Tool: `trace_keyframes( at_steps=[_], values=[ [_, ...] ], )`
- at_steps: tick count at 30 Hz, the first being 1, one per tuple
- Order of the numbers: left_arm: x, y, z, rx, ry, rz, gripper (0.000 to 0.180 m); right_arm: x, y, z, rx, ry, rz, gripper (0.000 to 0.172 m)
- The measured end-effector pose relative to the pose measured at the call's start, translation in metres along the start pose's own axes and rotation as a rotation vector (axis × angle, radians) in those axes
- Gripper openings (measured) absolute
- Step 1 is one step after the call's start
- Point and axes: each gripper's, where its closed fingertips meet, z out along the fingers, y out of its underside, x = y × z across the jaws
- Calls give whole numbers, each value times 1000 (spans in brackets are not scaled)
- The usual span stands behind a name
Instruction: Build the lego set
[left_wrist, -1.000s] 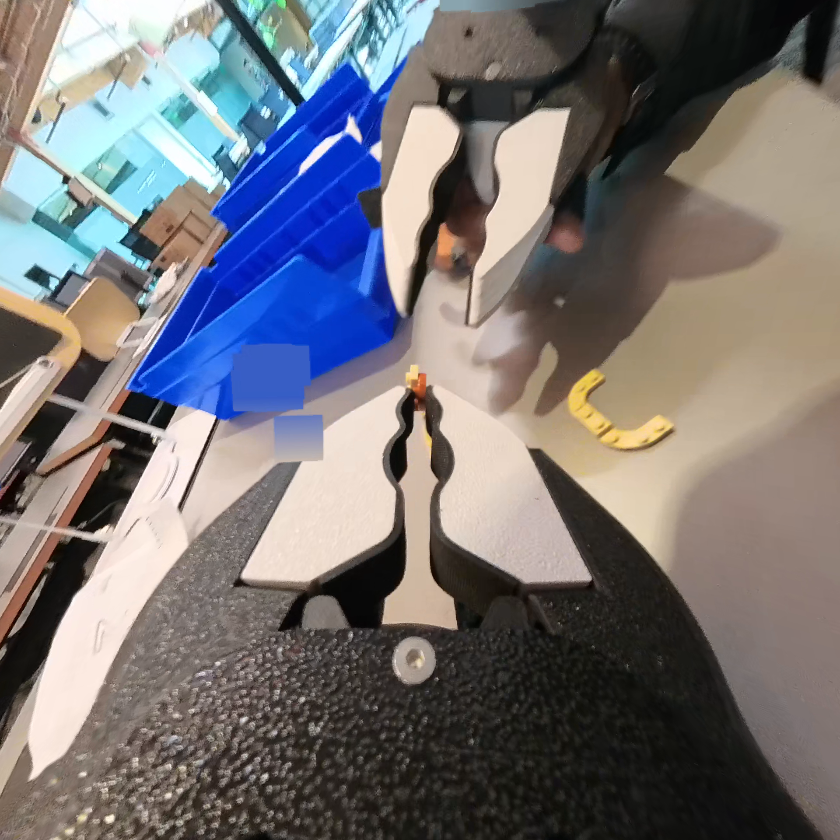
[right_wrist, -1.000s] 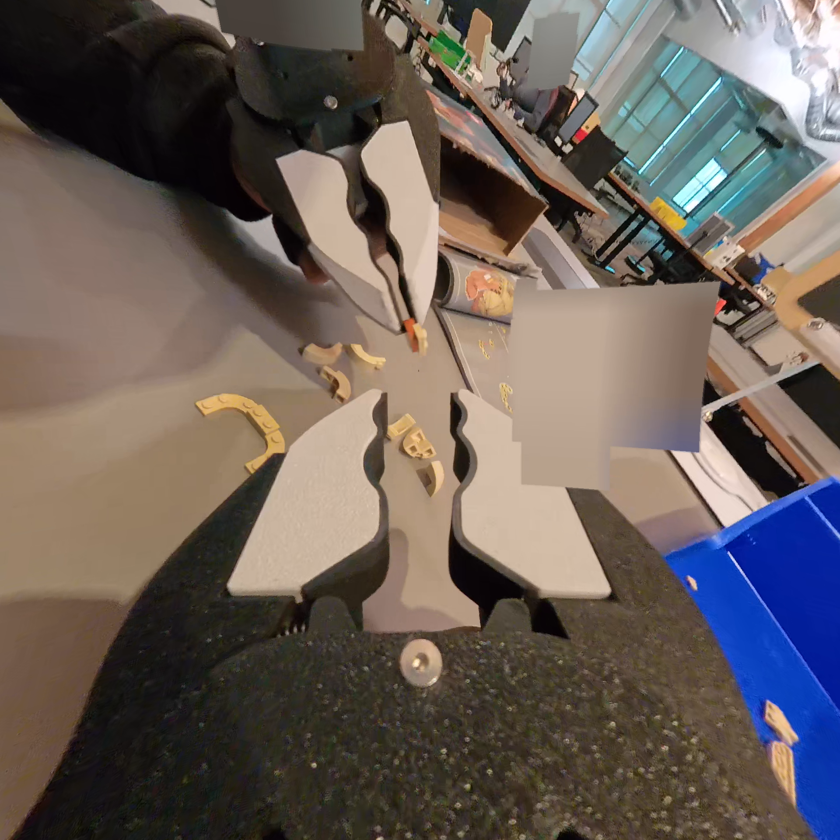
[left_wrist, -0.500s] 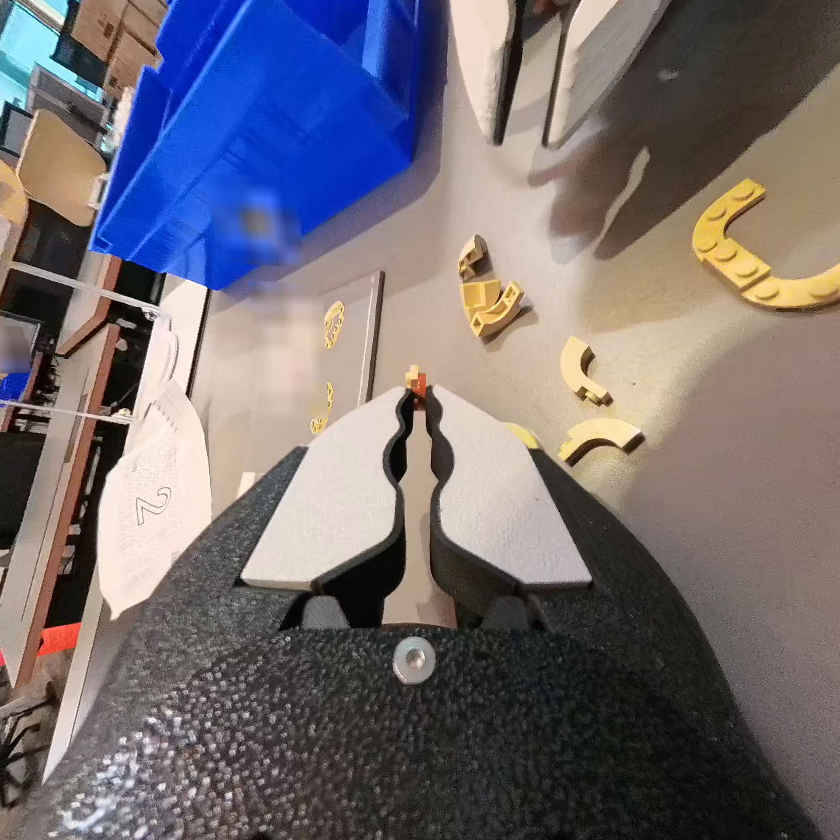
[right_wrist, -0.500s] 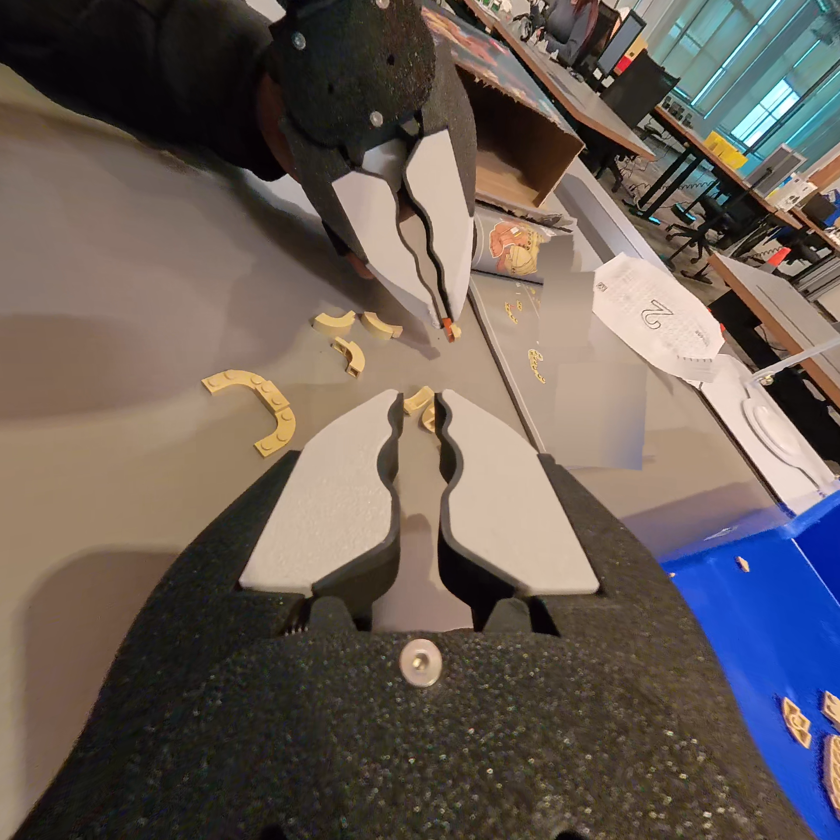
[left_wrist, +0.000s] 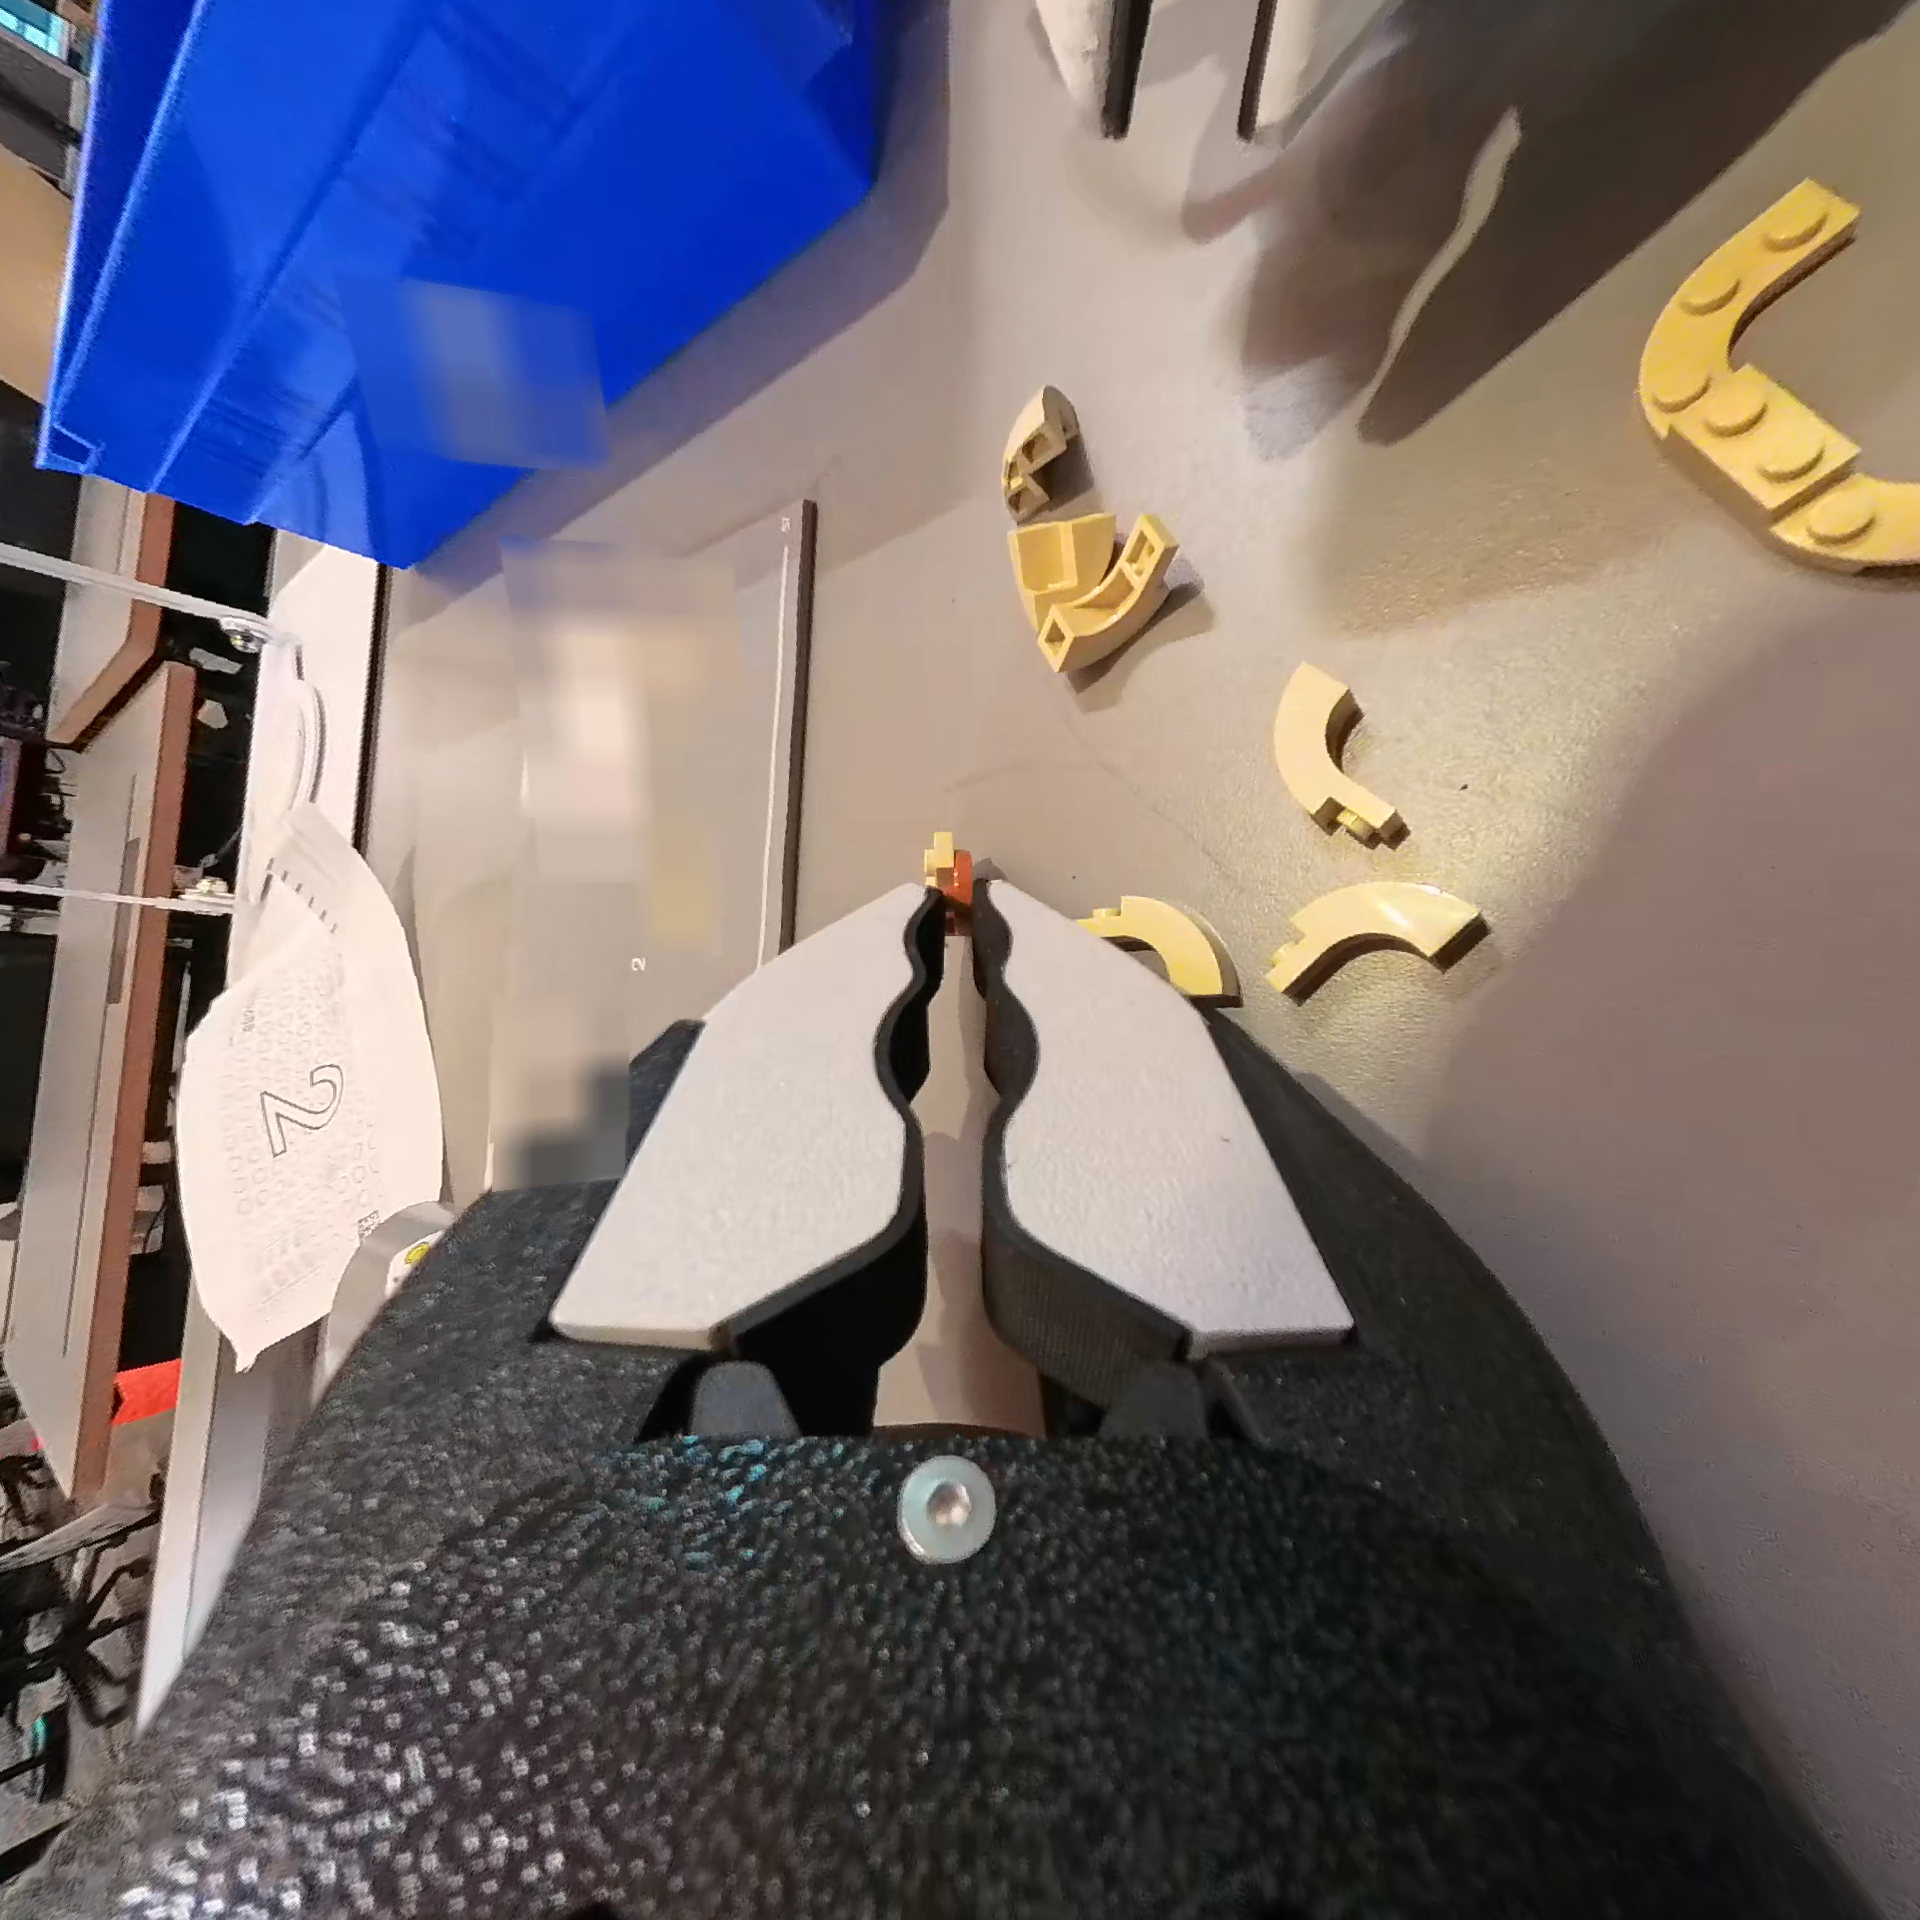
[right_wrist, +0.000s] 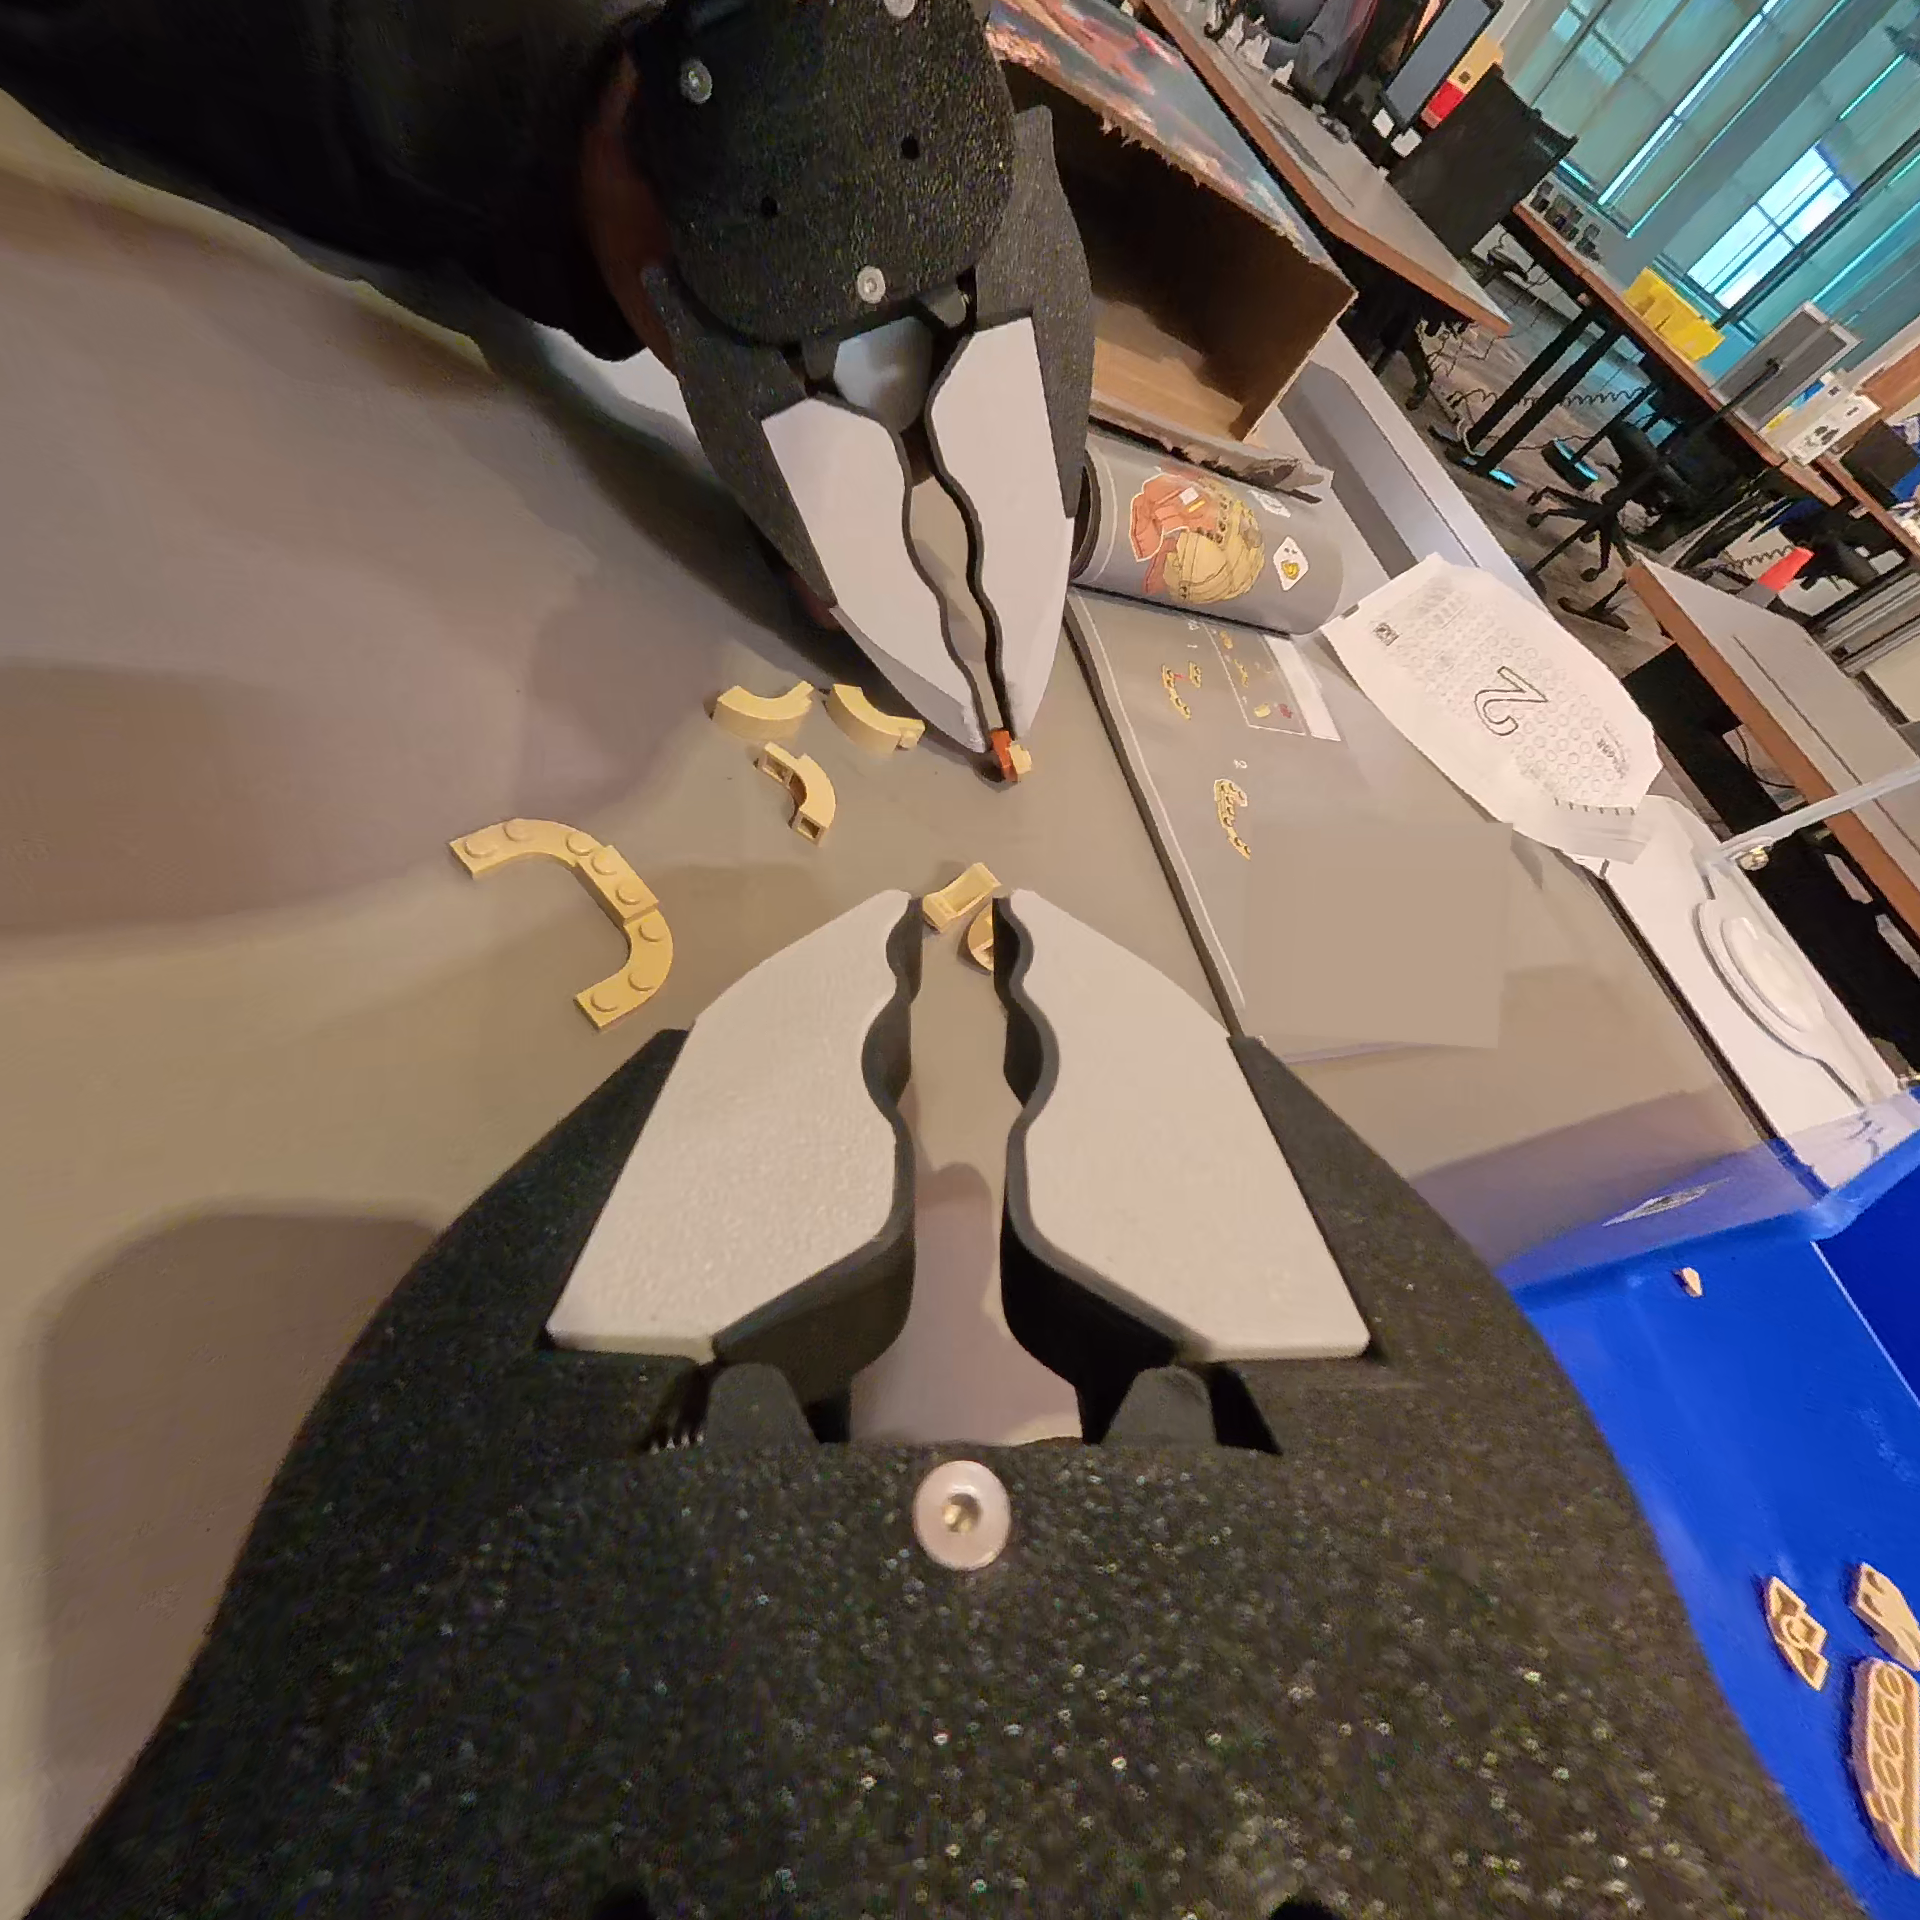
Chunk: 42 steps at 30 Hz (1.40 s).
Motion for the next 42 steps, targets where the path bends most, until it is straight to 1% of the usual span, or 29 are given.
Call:
trace_keyframes(
  at_steps=[12,16,23,26,30,36,42],
  values=[
    [3,-1,0,-2,23,-8,5,-2,3,1,-20,-1,-22,13],
    [6,-3,-2,9,48,-14,8,-1,3,1,-23,-2,-17,13],
    [12,-9,-5,42,109,-70,12,1,4,2,-25,3,-5,13],
    [8,-14,-9,83,118,-118,12,2,4,2,-26,9,-1,13],
    [-2,-21,-15,154,117,-221,12,7,6,2,-41,35,10,13],
    [-18,-25,-19,228,82,-375,11,23,19,4,-114,119,46,13],
    [-23,-30,-20,284,63,-457,11,34,29,6,-175,174,68,15]
  ],
)
